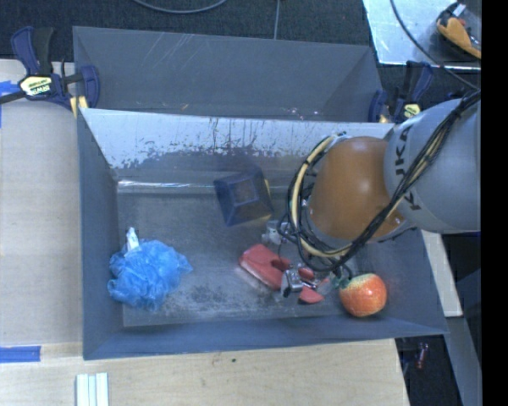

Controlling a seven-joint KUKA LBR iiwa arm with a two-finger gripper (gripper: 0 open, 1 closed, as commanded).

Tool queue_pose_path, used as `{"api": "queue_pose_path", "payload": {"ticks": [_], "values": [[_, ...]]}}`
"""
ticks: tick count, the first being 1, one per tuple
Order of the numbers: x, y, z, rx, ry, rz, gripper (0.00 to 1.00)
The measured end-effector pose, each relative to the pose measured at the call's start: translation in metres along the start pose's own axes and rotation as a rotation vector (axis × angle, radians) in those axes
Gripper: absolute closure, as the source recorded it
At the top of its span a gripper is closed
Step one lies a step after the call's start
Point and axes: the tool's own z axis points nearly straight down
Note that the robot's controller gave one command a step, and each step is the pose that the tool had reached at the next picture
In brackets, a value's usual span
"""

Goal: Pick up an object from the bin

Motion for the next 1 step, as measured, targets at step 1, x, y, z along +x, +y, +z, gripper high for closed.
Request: {"api": "queue_pose_path", "payload": {"ticks": [1], "values": [[-0.014,-0.0177,-0.0258,0.0,-0.006,-0.176,0.0]]}}
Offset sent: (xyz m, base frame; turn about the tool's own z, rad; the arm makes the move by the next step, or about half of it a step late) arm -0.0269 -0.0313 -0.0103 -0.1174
